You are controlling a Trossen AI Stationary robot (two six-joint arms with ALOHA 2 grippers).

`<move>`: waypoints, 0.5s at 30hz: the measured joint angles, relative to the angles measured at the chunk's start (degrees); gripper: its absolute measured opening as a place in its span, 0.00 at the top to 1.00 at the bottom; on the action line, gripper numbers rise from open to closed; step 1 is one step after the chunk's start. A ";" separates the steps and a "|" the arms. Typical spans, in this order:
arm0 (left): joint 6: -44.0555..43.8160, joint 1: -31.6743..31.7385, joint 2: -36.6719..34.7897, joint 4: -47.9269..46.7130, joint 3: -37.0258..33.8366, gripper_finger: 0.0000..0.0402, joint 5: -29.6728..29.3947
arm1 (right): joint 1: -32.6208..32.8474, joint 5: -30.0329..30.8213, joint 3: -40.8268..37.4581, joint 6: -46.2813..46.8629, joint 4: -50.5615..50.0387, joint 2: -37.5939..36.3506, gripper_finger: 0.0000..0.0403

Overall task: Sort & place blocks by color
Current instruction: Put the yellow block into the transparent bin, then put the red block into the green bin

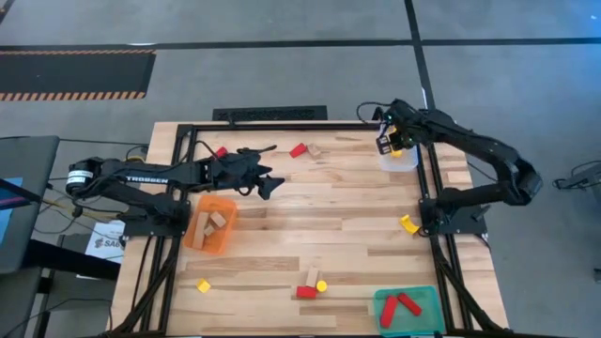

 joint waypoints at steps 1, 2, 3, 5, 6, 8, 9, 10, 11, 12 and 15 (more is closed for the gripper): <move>-0.08 -0.22 0.00 -0.28 0.00 0.14 -0.01 | -1.37 -0.29 -0.58 0.00 1.57 1.09 0.71; -0.12 -0.39 0.00 0.01 0.00 0.14 0.04 | -2.60 -0.42 -0.67 0.01 2.76 2.39 0.71; -0.23 -0.60 -0.02 0.19 0.00 0.14 0.05 | -3.77 -0.98 -0.67 -0.22 3.98 3.65 0.70; -0.48 -0.90 0.00 -0.03 0.00 0.15 0.14 | -5.57 -2.48 -0.67 -1.47 5.48 6.11 0.65; -0.58 -0.96 0.00 -0.10 0.00 0.15 0.49 | -6.23 -3.02 -0.67 -1.74 5.90 7.13 0.60; -0.72 -0.96 0.00 0.02 0.00 0.16 1.25 | -7.22 -3.43 -0.67 -1.83 6.61 9.12 0.49; -1.16 -0.96 0.00 -0.05 0.00 0.16 1.44 | -7.53 -3.60 -0.67 -1.90 6.65 10.06 0.43; -1.73 -0.96 0.00 -0.08 0.00 0.17 1.46 | -7.74 -3.68 -0.67 -2.02 6.70 10.83 0.38; -2.09 -0.96 0.00 -0.04 0.00 0.17 1.47 | -7.87 -3.72 -0.67 -2.49 6.78 11.43 0.34; -2.36 -0.96 0.00 -0.04 0.00 0.18 1.53 | -7.89 -3.89 -0.67 -3.13 6.86 11.90 0.31; -3.03 -0.94 0.00 -0.06 0.00 0.19 2.49 | -7.78 -4.41 -0.67 -4.23 7.33 12.47 0.24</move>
